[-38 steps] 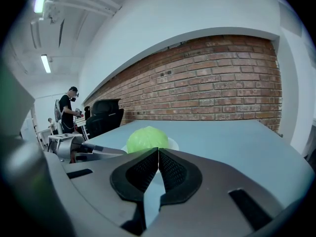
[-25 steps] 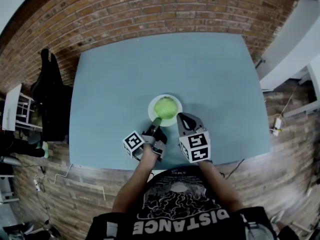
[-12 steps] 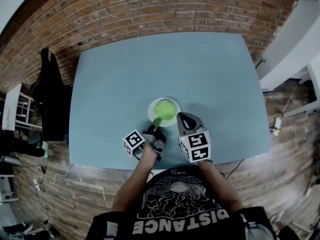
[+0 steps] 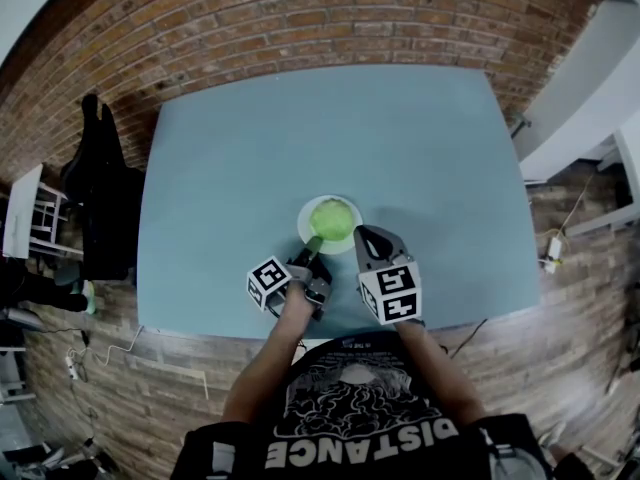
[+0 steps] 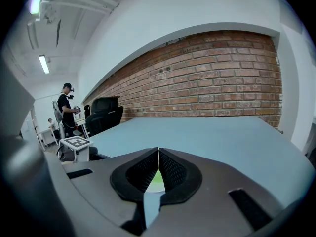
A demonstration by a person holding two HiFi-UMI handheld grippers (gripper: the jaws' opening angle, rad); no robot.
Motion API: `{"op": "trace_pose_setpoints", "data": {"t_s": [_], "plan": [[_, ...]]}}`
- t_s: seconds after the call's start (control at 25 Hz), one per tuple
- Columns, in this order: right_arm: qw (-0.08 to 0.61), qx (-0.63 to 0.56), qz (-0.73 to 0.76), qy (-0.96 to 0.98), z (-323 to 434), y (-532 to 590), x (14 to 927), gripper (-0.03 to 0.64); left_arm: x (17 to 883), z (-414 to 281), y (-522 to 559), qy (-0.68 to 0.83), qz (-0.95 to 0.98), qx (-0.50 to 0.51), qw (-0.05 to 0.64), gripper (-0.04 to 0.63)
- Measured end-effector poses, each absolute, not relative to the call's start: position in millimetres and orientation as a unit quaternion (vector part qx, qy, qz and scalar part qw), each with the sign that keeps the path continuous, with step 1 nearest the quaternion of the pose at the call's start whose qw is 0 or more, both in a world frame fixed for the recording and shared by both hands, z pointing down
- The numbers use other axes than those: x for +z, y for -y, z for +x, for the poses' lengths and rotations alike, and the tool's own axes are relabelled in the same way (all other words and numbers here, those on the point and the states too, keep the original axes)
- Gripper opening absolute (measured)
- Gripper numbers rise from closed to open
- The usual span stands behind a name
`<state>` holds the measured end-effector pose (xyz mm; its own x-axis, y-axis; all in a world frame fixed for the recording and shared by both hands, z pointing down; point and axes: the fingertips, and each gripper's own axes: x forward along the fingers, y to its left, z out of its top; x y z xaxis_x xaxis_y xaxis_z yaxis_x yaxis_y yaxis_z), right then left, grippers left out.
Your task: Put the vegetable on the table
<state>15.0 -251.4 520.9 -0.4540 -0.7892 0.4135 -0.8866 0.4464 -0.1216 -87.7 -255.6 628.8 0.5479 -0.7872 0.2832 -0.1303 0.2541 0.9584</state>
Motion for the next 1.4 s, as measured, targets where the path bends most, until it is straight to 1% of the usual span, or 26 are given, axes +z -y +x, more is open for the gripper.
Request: {"op": "trace_pose_setpoints", "data": {"t_s": [0.68,0.96,1.4], "plan": [[0.155,0.166,0.494,0.839,13,249,524,0.009,644,-89,252,0.459,0.554,-0.142,0.68,0.037],[0.155,0.167,0.494,0.839,14,248,526,0.009,647,-93,254,0.499,0.568,-0.053,0.652,0.038],[0.16,0.166,0.491,0.84,14,248,528,0.009,646,-97,257,0.518,0.583,0.007,0.626,0.051]]}}
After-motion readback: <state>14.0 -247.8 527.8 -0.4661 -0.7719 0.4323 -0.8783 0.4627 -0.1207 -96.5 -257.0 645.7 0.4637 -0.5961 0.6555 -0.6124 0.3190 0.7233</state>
